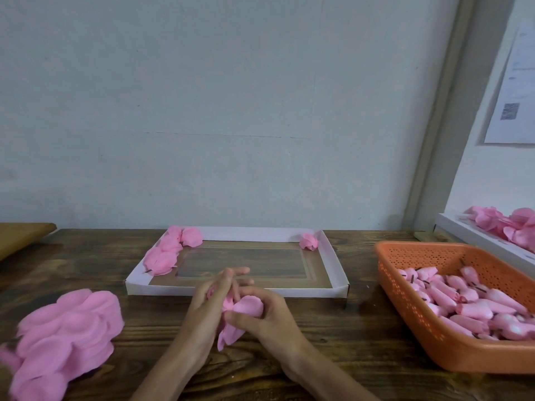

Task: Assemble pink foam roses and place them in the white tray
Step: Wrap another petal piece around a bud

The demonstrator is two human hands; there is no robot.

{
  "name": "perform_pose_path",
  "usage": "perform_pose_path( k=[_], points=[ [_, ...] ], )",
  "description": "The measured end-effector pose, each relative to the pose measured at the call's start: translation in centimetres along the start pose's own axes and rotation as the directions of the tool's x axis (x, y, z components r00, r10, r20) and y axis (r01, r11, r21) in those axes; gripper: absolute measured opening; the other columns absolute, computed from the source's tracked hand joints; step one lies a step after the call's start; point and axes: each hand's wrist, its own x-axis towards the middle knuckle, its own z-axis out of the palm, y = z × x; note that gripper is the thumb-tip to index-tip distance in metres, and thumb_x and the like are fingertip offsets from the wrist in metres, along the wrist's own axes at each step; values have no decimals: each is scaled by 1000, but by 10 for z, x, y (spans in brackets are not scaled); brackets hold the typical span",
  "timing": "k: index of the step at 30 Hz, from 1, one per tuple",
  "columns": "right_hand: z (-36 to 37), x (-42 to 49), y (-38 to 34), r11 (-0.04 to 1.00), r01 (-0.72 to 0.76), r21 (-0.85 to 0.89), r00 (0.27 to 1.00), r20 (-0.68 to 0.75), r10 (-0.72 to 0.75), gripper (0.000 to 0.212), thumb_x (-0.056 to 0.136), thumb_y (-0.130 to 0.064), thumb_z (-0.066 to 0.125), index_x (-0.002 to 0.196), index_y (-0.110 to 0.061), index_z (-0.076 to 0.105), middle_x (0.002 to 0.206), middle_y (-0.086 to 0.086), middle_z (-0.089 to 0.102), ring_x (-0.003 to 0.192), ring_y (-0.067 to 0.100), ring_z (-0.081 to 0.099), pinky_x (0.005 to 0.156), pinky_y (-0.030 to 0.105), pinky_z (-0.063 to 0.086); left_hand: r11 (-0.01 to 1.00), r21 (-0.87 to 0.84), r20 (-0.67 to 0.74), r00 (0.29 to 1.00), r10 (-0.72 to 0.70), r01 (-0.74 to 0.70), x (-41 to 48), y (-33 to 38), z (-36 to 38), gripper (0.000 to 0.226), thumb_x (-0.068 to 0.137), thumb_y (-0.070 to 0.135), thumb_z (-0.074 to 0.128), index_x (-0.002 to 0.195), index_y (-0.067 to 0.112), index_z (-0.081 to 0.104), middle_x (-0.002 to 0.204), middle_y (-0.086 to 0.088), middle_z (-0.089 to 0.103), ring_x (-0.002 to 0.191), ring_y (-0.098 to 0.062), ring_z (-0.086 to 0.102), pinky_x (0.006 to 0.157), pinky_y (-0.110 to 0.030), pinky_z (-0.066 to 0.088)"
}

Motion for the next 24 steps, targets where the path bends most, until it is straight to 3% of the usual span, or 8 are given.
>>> perform_pose_path(
  k=[3,7,11,15,17,19,21,24],
  points=[
    [3,1,6,992,67,-109,995,-70,-75,22,85,-7,83,106,-6,76,107,12,78,105,35,73,100,55,54,997,35,-5,997,73,-73,0,-5,0,51,91,63,64,108,17,77,128,-1,73,120,-22,69,102,-40,55],
    [3,2,8,962,129,-241,982,-104,-158,24,84,-14,86,106,-10,77,104,5,79,103,27,72,99,54,52,992,86,94,992,89,-97,1,-8,-4,56,87,67,64,133,37,65,134,2,70,125,-18,66,103,-40,52],
    [2,2,4,951,142,-274,978,-108,-178,24,85,-19,85,107,-14,77,102,2,79,99,23,74,95,52,55,990,113,127,990,67,-81,2,-8,-5,68,79,78,68,134,40,61,132,5,70,125,-16,66,97,-34,57],
    [-8,5,-3,988,105,-115,977,-175,-124,25,84,-13,84,105,-16,72,104,7,79,99,26,75,92,47,60,1000,20,24,1000,17,-18,7,-2,-8,84,65,90,67,128,34,67,123,-3,75,117,-24,70,100,-46,54],
    [-15,6,-5,998,60,-5,978,-198,-60,23,83,-13,81,103,-18,70,105,7,79,99,23,75,80,34,62,999,-32,-22,1000,0,-1,10,-1,-12,83,68,81,73,125,22,70,120,-8,76,113,-24,73,98,-43,54],
    [-18,7,-7,999,20,48,979,-203,-10,24,80,-20,78,103,-24,72,107,4,78,98,18,74,74,24,58,999,-54,-41,999,1,-3,13,-2,-16,56,79,54,83,119,15,74,119,-11,76,114,-28,72,95,-42,59],
    [-21,9,-7,997,5,75,982,-189,10,28,79,-25,75,107,-24,73,111,5,76,103,21,71,78,29,58,996,-83,-34,999,-26,23,14,-4,-20,43,76,27,85,114,9,76,114,-15,77,111,-32,73,85,-35,63],
    [-23,10,-5,990,-8,143,989,-147,29,27,85,-19,68,112,-13,72,116,18,72,103,30,68,80,42,53,993,-78,1,996,-89,89,14,-6,-22,50,66,17,86,113,5,74,107,-18,78,103,-33,76,76,-29,63]
  ],
)
